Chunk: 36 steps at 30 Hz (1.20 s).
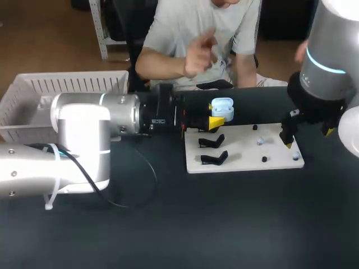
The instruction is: Pick up each earbud case from the left stands, insert the matching earbuds, close the lid, and place the case in the box.
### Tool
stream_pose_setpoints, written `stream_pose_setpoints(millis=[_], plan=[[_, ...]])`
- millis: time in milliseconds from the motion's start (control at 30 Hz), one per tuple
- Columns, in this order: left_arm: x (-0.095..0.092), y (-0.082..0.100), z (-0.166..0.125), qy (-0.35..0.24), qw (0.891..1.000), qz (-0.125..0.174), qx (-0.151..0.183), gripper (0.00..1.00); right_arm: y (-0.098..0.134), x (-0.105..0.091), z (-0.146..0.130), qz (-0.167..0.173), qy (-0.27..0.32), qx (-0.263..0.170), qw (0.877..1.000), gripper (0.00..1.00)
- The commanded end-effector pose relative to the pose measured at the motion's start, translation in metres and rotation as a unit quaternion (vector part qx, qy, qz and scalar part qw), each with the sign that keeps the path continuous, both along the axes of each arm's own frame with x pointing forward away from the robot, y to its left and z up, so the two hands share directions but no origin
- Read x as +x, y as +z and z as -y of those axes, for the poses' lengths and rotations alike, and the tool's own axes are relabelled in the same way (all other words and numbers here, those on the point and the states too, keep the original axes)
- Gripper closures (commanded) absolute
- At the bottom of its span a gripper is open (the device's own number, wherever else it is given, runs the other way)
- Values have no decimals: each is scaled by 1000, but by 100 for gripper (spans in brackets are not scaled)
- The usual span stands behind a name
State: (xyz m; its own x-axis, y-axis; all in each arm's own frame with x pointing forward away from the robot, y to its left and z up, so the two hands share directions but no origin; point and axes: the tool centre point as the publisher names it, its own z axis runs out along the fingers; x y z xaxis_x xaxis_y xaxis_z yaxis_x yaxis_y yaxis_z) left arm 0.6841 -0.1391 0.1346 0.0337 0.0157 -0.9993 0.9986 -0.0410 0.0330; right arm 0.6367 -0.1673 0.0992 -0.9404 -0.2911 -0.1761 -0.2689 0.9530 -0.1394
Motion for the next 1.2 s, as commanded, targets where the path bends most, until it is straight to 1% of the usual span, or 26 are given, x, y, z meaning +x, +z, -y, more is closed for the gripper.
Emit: stream_pose_setpoints(millis=[33,67,100,133,200,267,400,433,567,633,700,733,833,967,1200], plan=[[0,-1,0,1,1000,1,-2,100,-15,1,3,-9,-2,-3,1000,7],[0,-1,0,1,1000,1,-2,100,-17,1,4,-11,-1,-3,1000,9],[0,-1,0,1,1000,1,-2,100,-21,0,6,-17,-1,-5,1000,16],[0,-1,0,1,1000,1,-2,100,-24,-1,7,-19,0,-6,1000,20],[0,-1,0,1,1000,1,-2,100,-29,-3,8,-25,2,-6,1000,25],[0,-1,0,1,1000,1,-2,100,-34,-4,8,-30,4,-6,1000,34],[0,-1,0,1,1000,1,-2,100,-41,-4,4,-38,9,-4,999,33],[0,-1,0,1,1000,1,-2,100,-42,-3,3,-39,10,-5,999,35],[0,-1,0,1,1000,1,-2,100,-47,0,-3,-43,15,-7,999,36],[0,-1,0,1,1000,1,-2,100,-51,4,-4,-48,6,-11,999,42],[0,-1,0,1,1000,1,-2,100,-55,8,-2,-54,-10,-15,998,44],[0,-1,0,1,1000,1,-2,100,-57,9,-2,-55,-13,-14,998,51],[0,-1,0,1,1000,1,-2,100,-58,11,-2,-53,-25,-13,998,55],[0,-1,0,1,1000,1,-2,100,-62,15,-1,-58,-32,-8,998,53],[0,-1,0,1,1000,1,-2,100,-67,16,-2,-62,-49,-4,997,54]])
